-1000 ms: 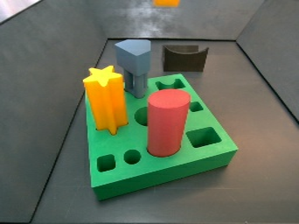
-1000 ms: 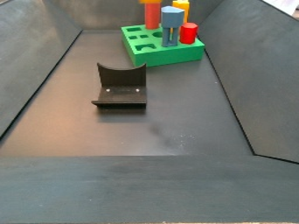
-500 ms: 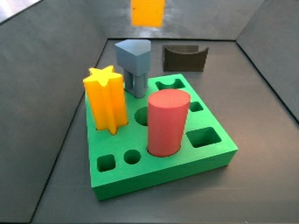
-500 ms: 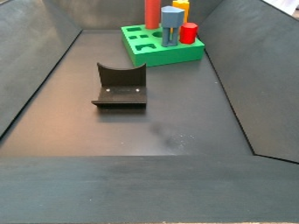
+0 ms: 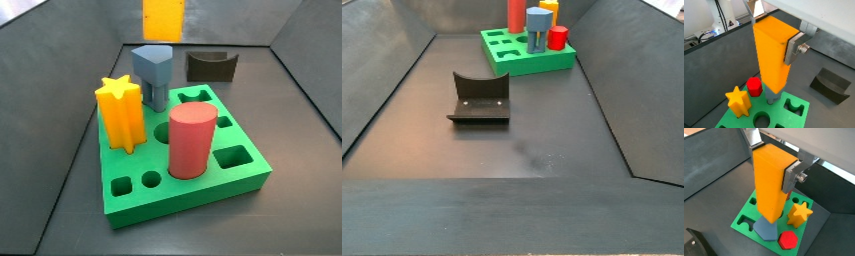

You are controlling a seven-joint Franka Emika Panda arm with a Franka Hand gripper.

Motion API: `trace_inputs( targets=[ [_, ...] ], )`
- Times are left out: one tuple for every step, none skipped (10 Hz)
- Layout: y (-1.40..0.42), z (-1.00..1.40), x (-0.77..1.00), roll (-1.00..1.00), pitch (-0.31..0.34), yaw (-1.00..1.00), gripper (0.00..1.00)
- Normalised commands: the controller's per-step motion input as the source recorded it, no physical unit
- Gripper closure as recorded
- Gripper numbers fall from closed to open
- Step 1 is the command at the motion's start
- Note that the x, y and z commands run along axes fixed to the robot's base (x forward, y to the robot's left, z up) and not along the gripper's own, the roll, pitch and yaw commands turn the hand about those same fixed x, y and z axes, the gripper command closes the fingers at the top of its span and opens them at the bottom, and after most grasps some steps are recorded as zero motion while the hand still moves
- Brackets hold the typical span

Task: Pick up the rectangle object. Move up. Place the rectangle object on the fixture. Regrasp the rectangle object. Move to above the board. Insert the rectangle object.
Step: Insert the rectangle object.

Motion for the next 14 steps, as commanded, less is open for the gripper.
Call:
trace_inputs(
  targets=[
    [-0.02,0.00,0.00,0.00,0.000,0.00,1.00],
    [-0.03,0.00,0.00,0.00,0.000,0.00,1.00],
    [-0.07,-0.04,0.00,-0.03,-0.031,0.00,1.00],
    [-0.37,0.00,0.05,-0.01,-0.116,0.19,1.00],
    [-0.57,0.01,0.36,-0.01,-0.150,0.35,1.00],
    [-0.50,0.00,0.44,-0.02,-0.140,0.38,1.00],
    [-0.45,0.00,0.51,-0.05,-0.124,0.35,1.00],
    [-0.38,-0.03,0.60,-0.03,-0.103,0.30,1.00],
    [-0.27,-0.19,0.64,0.00,-0.120,0.27,1.00],
    [-0.18,-0.29,0.66,0.00,-0.170,0.20,1.00],
    [-0.16,-0.30,0.67,0.00,-0.179,0.18,1.00],
    [-0.13,-0.29,0.73,0.00,-0.173,0.13,1.00],
    [0.00,-0.04,0.95,0.00,-0.091,0.01,1.00],
    [0.00,0.00,1.00,0.00,-0.073,0.00,1.00]
  ],
)
